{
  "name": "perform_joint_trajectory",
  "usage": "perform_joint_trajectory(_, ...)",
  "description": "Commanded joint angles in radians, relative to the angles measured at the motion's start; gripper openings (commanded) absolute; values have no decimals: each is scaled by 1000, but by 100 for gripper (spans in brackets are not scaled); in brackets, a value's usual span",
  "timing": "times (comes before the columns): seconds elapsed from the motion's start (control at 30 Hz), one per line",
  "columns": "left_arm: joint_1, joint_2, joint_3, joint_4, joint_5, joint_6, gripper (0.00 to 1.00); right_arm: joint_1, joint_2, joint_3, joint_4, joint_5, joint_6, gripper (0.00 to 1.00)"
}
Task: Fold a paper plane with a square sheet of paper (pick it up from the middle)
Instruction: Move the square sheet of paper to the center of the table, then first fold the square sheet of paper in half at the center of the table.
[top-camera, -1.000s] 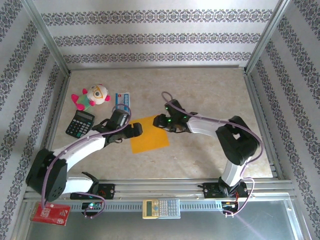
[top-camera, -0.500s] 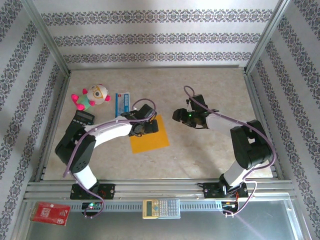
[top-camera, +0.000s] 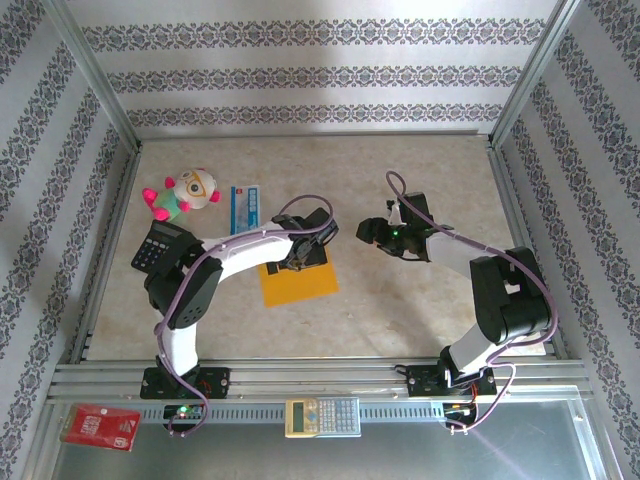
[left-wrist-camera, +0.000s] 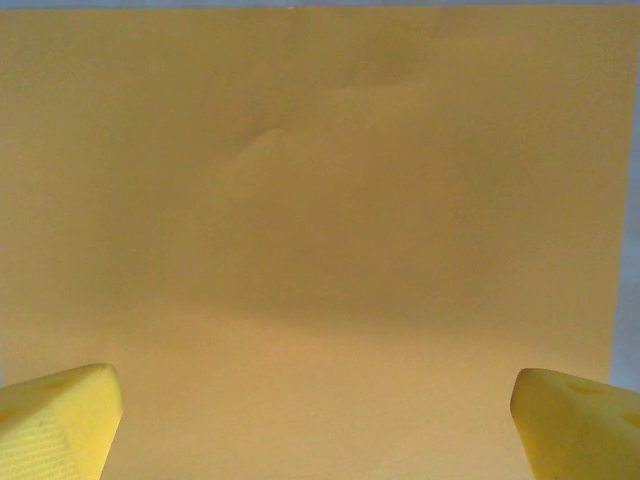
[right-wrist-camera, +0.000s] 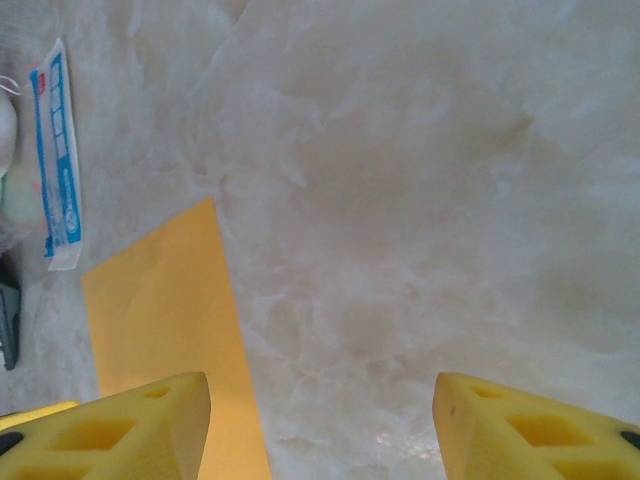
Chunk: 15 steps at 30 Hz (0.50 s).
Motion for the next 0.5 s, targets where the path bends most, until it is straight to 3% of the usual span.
perform_joint_trajectory(0.0, -10, 33, 30, -59, -12, -45, 100, -10, -22, -18, 47, -45, 21, 61)
perform_joint_trajectory(0.47, -6, 76, 47, -72, -30, -32, 100, -14, -1, -22, 63, -62, 30, 61)
